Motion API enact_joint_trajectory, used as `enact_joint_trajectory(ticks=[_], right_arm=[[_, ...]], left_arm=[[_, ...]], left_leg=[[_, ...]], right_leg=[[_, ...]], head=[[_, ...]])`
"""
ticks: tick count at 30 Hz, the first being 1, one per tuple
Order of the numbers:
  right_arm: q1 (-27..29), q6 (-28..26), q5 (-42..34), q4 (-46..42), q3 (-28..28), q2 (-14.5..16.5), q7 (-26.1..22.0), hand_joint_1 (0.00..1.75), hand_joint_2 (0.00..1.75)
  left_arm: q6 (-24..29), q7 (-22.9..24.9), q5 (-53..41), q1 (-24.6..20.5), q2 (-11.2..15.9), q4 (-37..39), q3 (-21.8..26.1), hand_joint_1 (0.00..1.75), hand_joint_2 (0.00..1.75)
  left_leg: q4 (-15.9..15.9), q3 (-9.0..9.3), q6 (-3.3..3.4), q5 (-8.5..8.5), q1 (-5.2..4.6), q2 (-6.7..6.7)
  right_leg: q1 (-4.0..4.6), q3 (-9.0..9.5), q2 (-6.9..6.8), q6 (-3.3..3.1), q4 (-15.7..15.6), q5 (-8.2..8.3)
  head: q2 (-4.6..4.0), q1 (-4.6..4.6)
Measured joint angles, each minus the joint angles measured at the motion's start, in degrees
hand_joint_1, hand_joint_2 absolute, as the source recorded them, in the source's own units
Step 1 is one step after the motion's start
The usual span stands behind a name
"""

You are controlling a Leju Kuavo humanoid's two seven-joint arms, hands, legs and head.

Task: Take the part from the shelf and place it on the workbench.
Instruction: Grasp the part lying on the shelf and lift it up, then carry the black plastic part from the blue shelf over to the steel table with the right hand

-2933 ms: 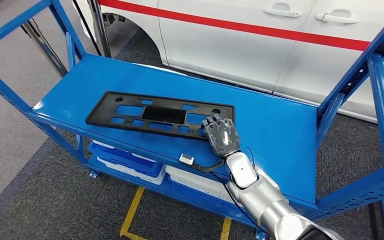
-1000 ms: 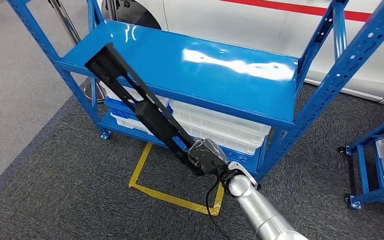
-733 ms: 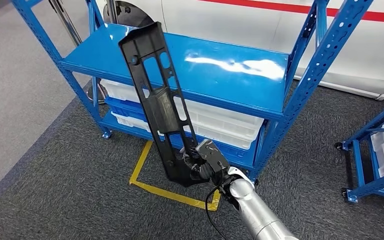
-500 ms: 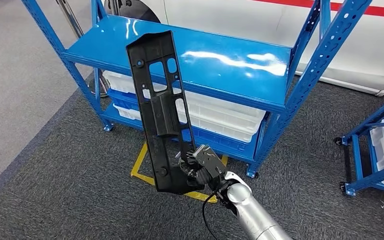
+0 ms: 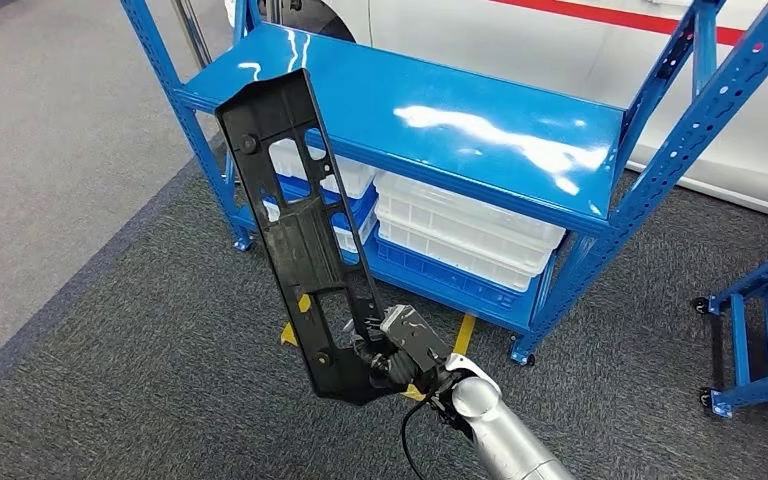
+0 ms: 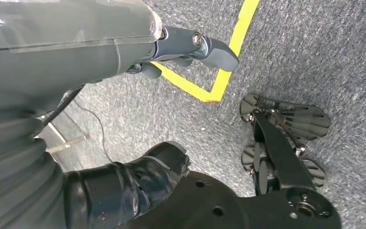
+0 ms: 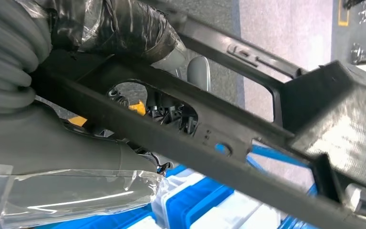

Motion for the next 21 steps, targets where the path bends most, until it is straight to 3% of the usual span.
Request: enact_joint_trajectory(ticks=[1, 3, 5, 7, 9, 10, 11, 13, 15, 16, 18, 20, 21], right_arm=[[0.0, 0.0, 0.1, -0.1, 0.0, -0.1, -0.2, 1.75, 1.75], [0.0, -0.2, 0.9, -0.6, 0.2, -0.3, -0.6, 1.75, 1.75], [0.0, -0.8, 2.3, -1.2, 0.6, -0.4, -1.4, 1.75, 1.75], [0.0, -1.2, 3.5, -2.0, 1.0, -0.6, -2.2, 1.75, 1.75], [0.2, -1.2, 4.1, -2.7, 1.4, -0.8, -2.7, 1.75, 1.75], [0.4, -1.2, 4.5, -3.1, 1.6, -1.0, -2.9, 1.75, 1.75], [0.5, -1.2, 4.8, -3.5, 1.8, -1.1, -3.1, 1.75, 1.75], [0.8, -1.1, 5.3, -4.7, 2.3, -1.3, -3.6, 1.75, 1.75], [1.1, -1.1, 5.5, -6.1, 2.6, -1.4, -4.0, 1.75, 1.75], [1.2, -1.1, 5.5, -6.8, 2.8, -1.5, -4.2, 1.75, 1.75], [1.5, -0.9, 5.6, -8.1, 3.0, -1.5, -4.5, 1.75, 1.75], [1.8, -0.6, 5.5, -9.3, 3.3, -1.6, -4.6, 1.75, 1.75], [1.9, -0.4, 5.5, -9.7, 3.4, -1.7, -4.7, 1.75, 1.75]], left_arm=[[0.0, 0.0, 0.0, 0.0, -0.1, 0.0, 0.0, 0.0, 1.75], [0.0, -0.1, 0.0, 0.1, 0.0, 0.0, 0.0, 0.0, 1.75], [0.0, -0.1, 0.1, 0.1, 0.0, 0.0, -0.1, 0.0, 1.75], [0.0, -0.1, 0.1, 0.0, 0.0, 0.0, -0.1, 0.0, 1.75], [0.0, -0.1, 0.1, 0.0, 0.0, 0.0, -0.1, 0.0, 1.75], [0.0, -0.1, 0.1, 0.0, 0.0, 0.0, -0.1, 0.0, 1.75], [0.0, -0.1, 0.2, 0.1, 0.0, 0.0, -0.1, 0.0, 1.75], [0.0, -0.1, 0.2, 0.1, 0.0, 0.0, -0.1, 0.0, 1.75], [-0.1, -0.2, 0.3, 0.0, 0.0, 0.0, -0.1, 0.0, 1.75], [-0.1, -0.3, 0.3, 0.0, -0.1, 0.0, -0.1, 0.0, 1.75], [-0.1, -0.3, 0.6, 0.1, -0.1, 0.0, -0.2, 0.0, 1.75], [-0.1, -0.4, 0.7, 0.1, -0.1, 0.0, -0.2, 0.0, 1.75], [-0.1, -0.4, 0.8, 0.0, -0.1, 0.0, -0.2, 0.0, 1.75]], left_leg=[[0.1, -0.36, -0.32, 0.1, 0.15, -0.41], [0.0, -0.79, -1.01, 0.25, 0.34, -1.05], [1.4, -1.6, -1.6, -0.87, 0.13, 0.29], [7.2, -4.38, -2.2, -3.88, 0.17, 2.41], [13.8, -7.72, -2.83, -6.05, 0.58, 3.14], [14.6, -8.26, -3.1, -5.66, 0.78, 3.31], [13.3, -7.73, -3.33, -4.27, 0.97, 3.54], [6.1, -4.28, -3.66, -0.5, 1.13, 4.96], [0.8, -1.85, -3.23, 1.2, 0.81, 6.11], [0.2, -1.66, -2.85, 1.07, 0.59, 6.17], [0.2, -1.85, -1.86, 1.28, 0.47, 5.07], [-0.1, -1.86, -1.0, 1.65, 0.56, 4.26], [-0.3, -1.87, -0.59, 1.85, 0.63, 3.87]], right_leg=[[0.08, 0.25, 0.29, -0.26, -0.7, -0.22], [0.0, 0.42, -0.78, -0.45, -1.6, -0.16], [-0.49, 0.93, -1.94, -0.72, -2.7, 0.13], [-0.66, 1.3, -3.22, -0.94, -3.2, 0.23], [-0.62, 1.36, -4.58, -0.98, -3.1, 0.11], [-0.65, 1.37, -5.2, -0.91, -3.1, 0.03], [-0.72, 1.38, -5.76, -0.77, -3.0, -0.07], [-0.89, 1.4, -6.75, -0.23, -2.6, -0.43], [-0.75, 1.3, -7.52, 0.48, -2.0, -0.77], [-0.59, 1.3, -7.88, 0.8, -2.0, -0.83], [-0.52, 1.42, -8.55, 1.42, -2.0, -0.87], [-0.76, 0.97, -7.42, 1.95, -0.6, -2.26], [-0.88, 0.04, -6.3, 2.07, 1.7, -3.87]], head=[[0.0, 0.01], [0.0, 0.1], [0.0, -0.03], [0.0, -0.2], [0.0, -0.25], [0.0, -0.25], [0.0, -0.25], [0.0, -0.26], [0.0, -0.33], [0.0, -0.34], [0.0, -0.33], [0.0, -0.32], [0.0, -0.31]])
